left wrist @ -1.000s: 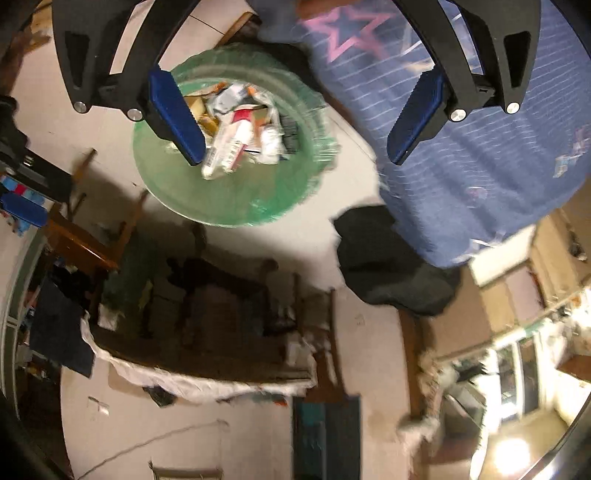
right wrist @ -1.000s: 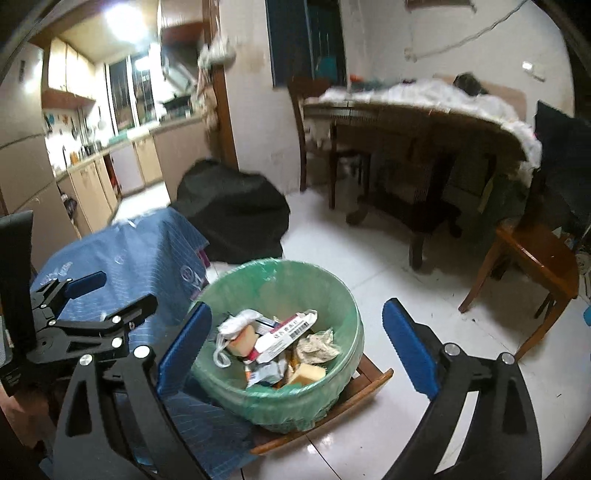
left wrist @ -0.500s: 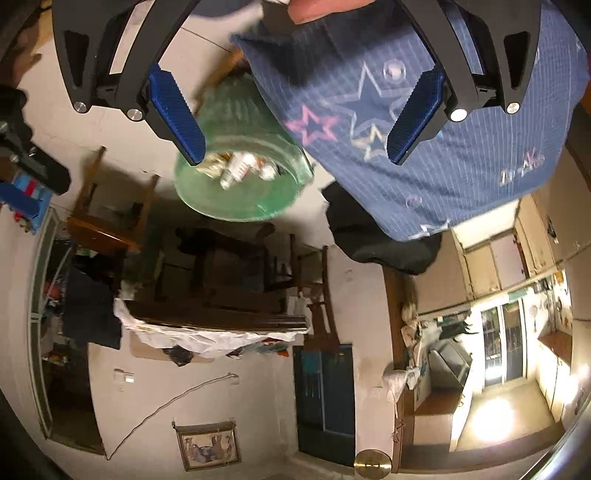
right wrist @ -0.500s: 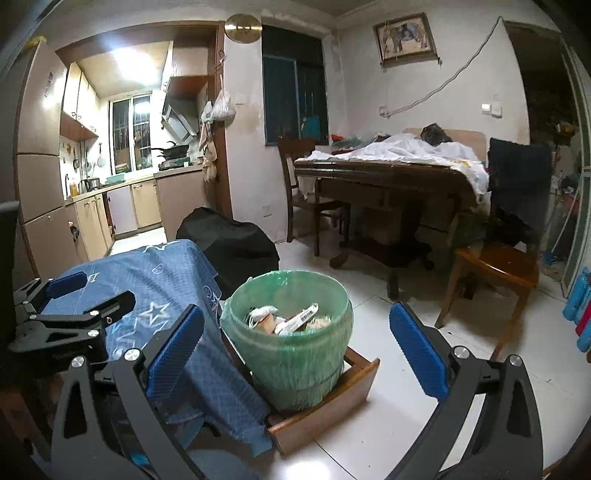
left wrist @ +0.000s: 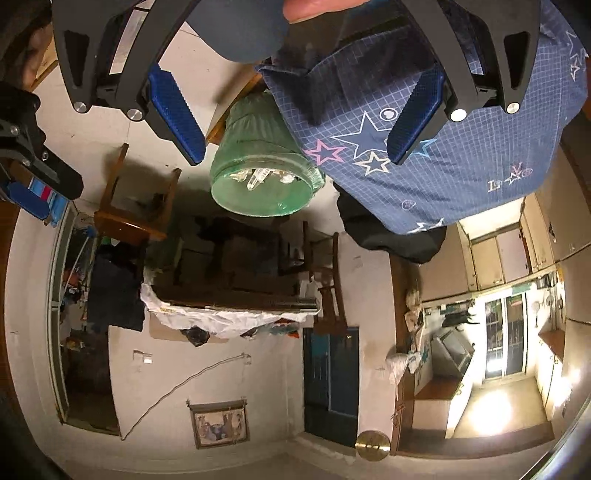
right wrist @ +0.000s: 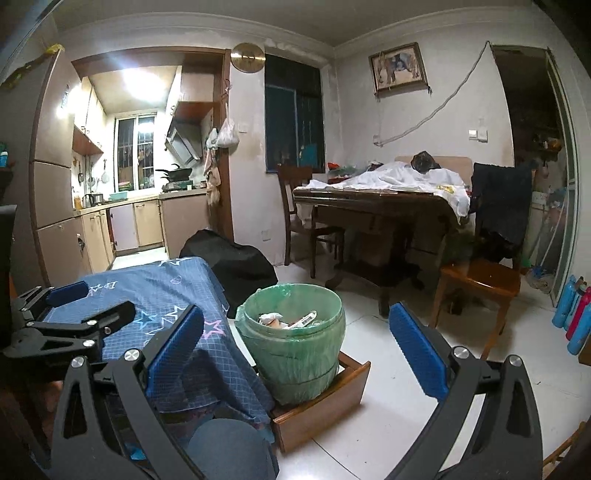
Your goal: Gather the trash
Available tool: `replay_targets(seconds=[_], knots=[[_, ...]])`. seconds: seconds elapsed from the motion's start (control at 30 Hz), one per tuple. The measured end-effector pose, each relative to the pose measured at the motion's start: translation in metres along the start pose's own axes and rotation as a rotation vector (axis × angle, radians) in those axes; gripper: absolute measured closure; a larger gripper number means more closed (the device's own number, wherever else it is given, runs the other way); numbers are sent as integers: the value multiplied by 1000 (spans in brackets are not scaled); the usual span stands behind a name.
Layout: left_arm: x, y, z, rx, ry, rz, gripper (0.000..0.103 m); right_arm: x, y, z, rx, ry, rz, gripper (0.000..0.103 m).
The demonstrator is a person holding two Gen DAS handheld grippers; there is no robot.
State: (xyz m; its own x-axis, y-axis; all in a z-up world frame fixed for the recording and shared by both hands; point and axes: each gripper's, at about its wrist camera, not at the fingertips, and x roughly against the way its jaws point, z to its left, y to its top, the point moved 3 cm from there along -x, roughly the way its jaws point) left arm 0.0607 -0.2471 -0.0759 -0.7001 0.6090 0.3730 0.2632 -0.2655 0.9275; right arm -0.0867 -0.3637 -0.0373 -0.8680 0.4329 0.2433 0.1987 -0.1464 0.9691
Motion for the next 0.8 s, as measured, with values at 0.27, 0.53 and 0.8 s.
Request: replay_targets(seconds=[0.27,0.53,0.8], knots=[[14,-1,-13,-36,-21,-6,5,13,-5,2,-2,1,-7,6],[13,-3,-19,-43,-18,0,5,13,-4,6,3,5,-1,6],[4,-3,-16,-42,1,9,5,14,-7,7,2,9,4,6]])
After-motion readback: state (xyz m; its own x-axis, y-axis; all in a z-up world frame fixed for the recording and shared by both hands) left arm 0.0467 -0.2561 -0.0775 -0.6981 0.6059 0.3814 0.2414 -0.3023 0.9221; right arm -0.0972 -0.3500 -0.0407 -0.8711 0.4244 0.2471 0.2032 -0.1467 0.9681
